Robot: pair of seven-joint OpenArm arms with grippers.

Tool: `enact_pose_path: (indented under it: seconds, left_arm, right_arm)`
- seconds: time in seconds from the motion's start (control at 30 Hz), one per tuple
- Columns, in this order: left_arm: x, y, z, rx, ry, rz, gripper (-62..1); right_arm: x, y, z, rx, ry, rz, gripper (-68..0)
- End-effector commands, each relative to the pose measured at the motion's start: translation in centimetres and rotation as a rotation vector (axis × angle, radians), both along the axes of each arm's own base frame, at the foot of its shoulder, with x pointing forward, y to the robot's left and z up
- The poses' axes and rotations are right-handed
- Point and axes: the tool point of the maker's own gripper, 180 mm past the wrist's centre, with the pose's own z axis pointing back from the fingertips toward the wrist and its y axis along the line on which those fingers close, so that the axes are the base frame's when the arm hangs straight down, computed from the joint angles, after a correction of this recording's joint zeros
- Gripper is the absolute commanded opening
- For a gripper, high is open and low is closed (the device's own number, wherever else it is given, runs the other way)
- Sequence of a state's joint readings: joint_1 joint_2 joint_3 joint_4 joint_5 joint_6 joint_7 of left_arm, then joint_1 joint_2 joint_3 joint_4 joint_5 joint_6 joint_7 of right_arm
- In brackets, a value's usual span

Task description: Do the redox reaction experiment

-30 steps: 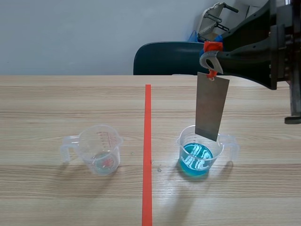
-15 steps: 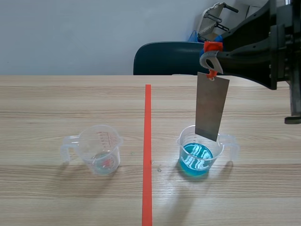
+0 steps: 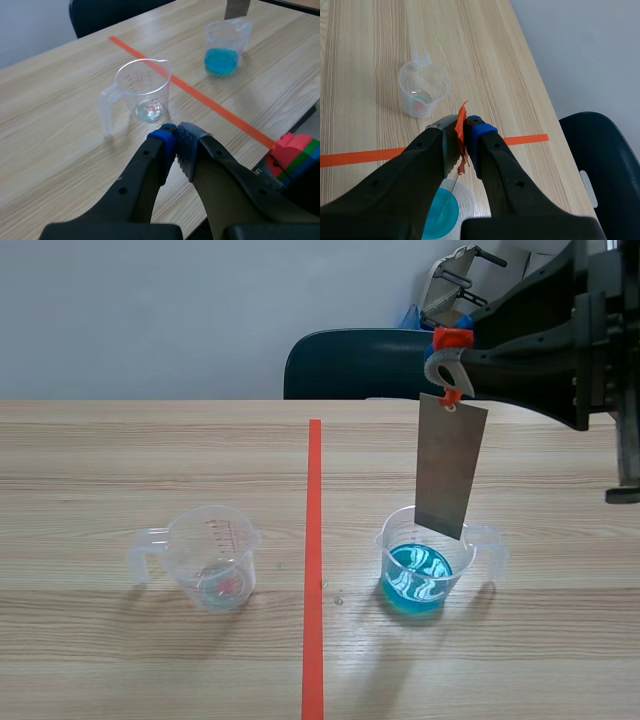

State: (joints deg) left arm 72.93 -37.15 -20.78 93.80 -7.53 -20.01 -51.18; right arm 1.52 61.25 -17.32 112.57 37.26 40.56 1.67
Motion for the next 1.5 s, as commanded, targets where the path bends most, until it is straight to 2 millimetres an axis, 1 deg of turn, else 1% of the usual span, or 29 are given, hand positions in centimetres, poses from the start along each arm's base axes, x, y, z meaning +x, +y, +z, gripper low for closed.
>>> enact_pose_path:
  seconds: [0.0, 0.17, 0.37, 0.5, 0.63, 0.93, 1.03, 1.27, 1.47]
  left_arm:
    - [1.7, -0.5, 1.3, -0.005, -0.068, -0.042, -58.0]
    - [5.0, -0.7, 2.0, 0.030, -0.118, -0.107, -58.0]
    - [9.1, -1.1, 3.8, -0.008, -0.170, -0.114, -58.0]
    - [10.9, -2.3, 3.7, 0.005, -0.183, -0.128, -58.0]
    - [12.1, -4.1, 3.3, -0.004, -0.184, -0.162, -58.0]
    - [13.6, -9.2, 1.8, -0.029, -0.143, -0.231, -58.2]
    - [14.3, -10.6, 1.5, -0.039, -0.138, -0.224, -58.2]
    - [15.8, -13.3, -0.7, -0.065, -0.090, -0.211, -58.2]
    - [17.2, -15.1, -2.6, -0.085, -0.048, -0.200, -58.2]
  right_arm:
    - [-0.1, 0.4, 1.1, 0.027, -0.025, 0.014, -66.9]
    - [-0.1, 0.4, 1.1, 0.027, -0.025, 0.014, -66.9]
    - [-0.1, 0.4, 1.1, 0.027, -0.025, 0.014, -66.9]
    - [-0.1, 0.4, 1.1, 0.027, -0.025, 0.014, -66.9]
    - [-0.1, 0.4, 1.1, 0.027, -0.025, 0.014, -66.9]
    - [-0.1, 0.4, 1.1, 0.027, -0.025, 0.014, -66.9]
    - [-0.1, 0.4, 1.1, 0.027, -0.025, 0.014, -66.9]
    - [-0.1, 0.4, 1.1, 0.027, -0.025, 0.014, -66.9]
    - [-0.1, 0.4, 1.1, 0.027, -0.025, 0.014, -66.9]
